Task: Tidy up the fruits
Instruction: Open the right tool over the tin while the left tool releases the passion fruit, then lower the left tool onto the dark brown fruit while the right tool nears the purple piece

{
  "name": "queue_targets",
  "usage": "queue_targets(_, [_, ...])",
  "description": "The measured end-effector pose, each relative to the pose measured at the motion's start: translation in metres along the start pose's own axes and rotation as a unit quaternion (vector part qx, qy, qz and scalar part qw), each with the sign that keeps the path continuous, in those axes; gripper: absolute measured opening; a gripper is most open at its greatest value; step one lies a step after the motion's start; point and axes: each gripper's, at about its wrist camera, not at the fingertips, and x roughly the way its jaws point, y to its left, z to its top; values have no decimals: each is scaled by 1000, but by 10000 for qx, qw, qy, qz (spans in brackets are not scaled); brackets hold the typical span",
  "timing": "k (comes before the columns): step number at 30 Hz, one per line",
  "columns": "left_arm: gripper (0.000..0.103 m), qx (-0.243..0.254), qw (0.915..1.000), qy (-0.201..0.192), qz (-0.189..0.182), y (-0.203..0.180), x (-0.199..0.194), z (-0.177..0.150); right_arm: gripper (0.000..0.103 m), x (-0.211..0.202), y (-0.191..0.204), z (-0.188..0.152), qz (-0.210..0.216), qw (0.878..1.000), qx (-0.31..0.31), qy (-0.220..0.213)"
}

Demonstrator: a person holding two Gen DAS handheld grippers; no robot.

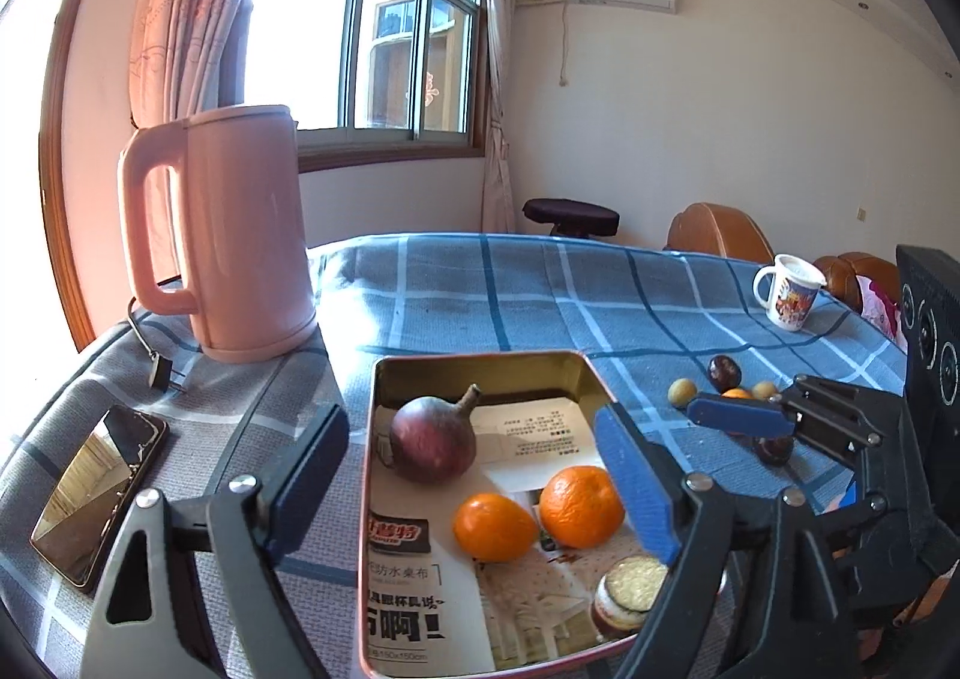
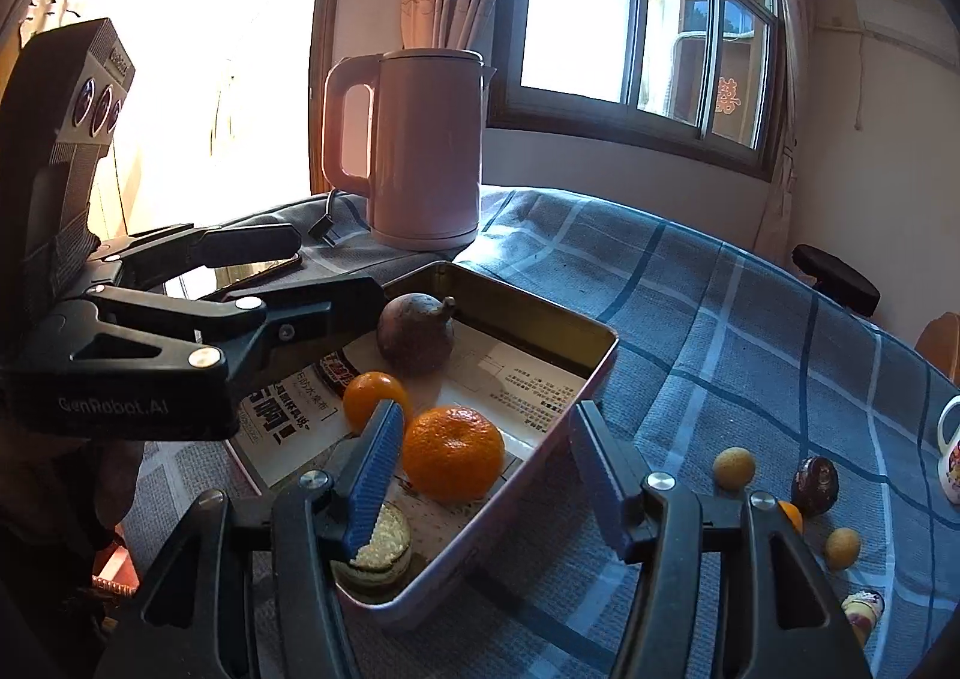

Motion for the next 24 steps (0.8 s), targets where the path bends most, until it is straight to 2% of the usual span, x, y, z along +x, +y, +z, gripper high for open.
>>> queue_targets(4, [88, 119, 9997, -70, -201, -24, 1, 6, 64, -32, -35, -9, -475, 9983, 254, -207])
queue_targets(7, [88, 254, 9987, -30, -435, -50, 8, 8, 65, -51, -65, -20, -992, 9937, 468, -226])
queue_targets(10, [88, 447, 9965, 51, -712, -81, 17, 9, 65, -64, -98, -33, -1535, 9848, 800, -134])
queue_targets(14, [88, 749, 9922, 186, -982, -121, 29, 10, 65, -72, -133, -49, -2044, 9721, 1150, 17])
queue_targets(18, [88, 1026, 9885, 284, -1070, -153, 42, 9, 65, -76, -153, -63, -2200, 9660, 1341, 202])
queue_targets(24, [88, 1218, 9843, 525, -1166, -180, 62, 4, 65, -70, -168, -74, -1866, 9672, 1638, 530])
